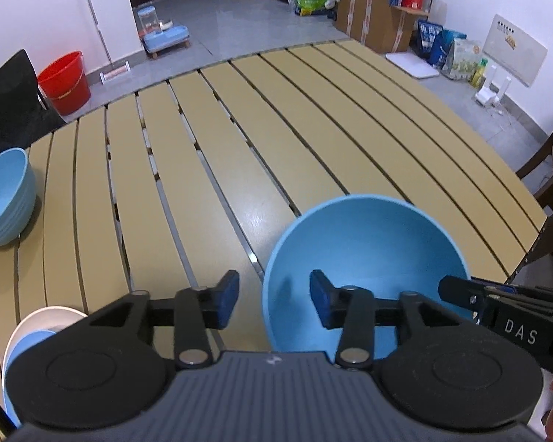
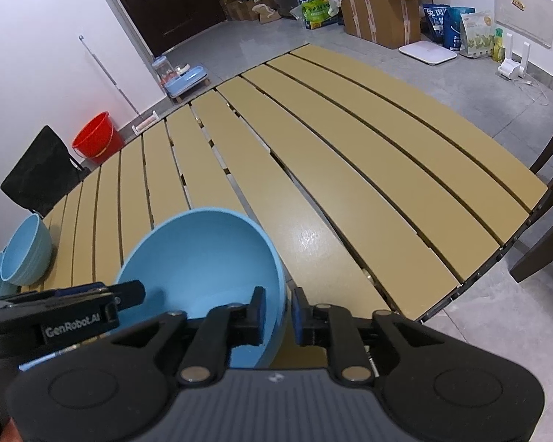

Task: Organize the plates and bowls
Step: 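Lower both blue bowls onto the table and open both grippers, then move both open grippers back to the remaining blue bowls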

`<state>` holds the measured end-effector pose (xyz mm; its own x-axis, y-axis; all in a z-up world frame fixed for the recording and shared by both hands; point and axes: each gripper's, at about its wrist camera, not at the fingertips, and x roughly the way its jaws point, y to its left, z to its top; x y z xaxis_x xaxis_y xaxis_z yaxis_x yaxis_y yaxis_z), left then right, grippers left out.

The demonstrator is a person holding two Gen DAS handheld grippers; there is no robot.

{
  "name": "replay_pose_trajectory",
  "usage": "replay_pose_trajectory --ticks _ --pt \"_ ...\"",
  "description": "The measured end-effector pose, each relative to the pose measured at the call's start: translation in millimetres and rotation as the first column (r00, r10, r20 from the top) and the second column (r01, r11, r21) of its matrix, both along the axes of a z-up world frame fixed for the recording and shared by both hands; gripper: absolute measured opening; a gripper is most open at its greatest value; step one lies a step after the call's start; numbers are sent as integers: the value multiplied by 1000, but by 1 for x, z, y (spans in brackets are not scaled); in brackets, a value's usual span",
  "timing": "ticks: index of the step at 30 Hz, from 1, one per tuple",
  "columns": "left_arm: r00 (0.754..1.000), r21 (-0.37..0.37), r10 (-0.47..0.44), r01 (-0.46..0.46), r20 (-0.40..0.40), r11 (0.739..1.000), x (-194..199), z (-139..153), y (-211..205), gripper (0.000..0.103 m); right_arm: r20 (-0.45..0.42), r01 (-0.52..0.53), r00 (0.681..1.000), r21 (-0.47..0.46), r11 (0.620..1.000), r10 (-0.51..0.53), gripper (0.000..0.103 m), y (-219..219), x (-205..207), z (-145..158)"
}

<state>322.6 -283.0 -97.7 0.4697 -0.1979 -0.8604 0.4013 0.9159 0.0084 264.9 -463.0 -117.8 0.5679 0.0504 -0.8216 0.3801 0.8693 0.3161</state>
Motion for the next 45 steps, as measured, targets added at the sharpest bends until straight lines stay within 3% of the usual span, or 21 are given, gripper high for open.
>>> replay_pose_trajectory --ticks 5,12,16,22,45 --pt "1000 -11 11 -10 24 1000 -2 7 7 71 20 11 1000 0 1000 -11 31 0 -6 6" --pt "998 -26 31 -29 53 999 -6 19 21 95 48 17 999 -5 1000 -17 62 -1 -13 17" --pt "996 -35 53 -51 66 998 -8 24 32 99 59 10 998 -4 1000 -9 87 3 -16 20" --pt "994 -47 87 -84 72 995 -11 34 52 103 64 -6 998 -24 1000 7 102 11 -21 27" --pt "979 -99 181 -172 97 980 -14 70 118 103 90 -79 992 -79 994 86 103 61 -20 60"
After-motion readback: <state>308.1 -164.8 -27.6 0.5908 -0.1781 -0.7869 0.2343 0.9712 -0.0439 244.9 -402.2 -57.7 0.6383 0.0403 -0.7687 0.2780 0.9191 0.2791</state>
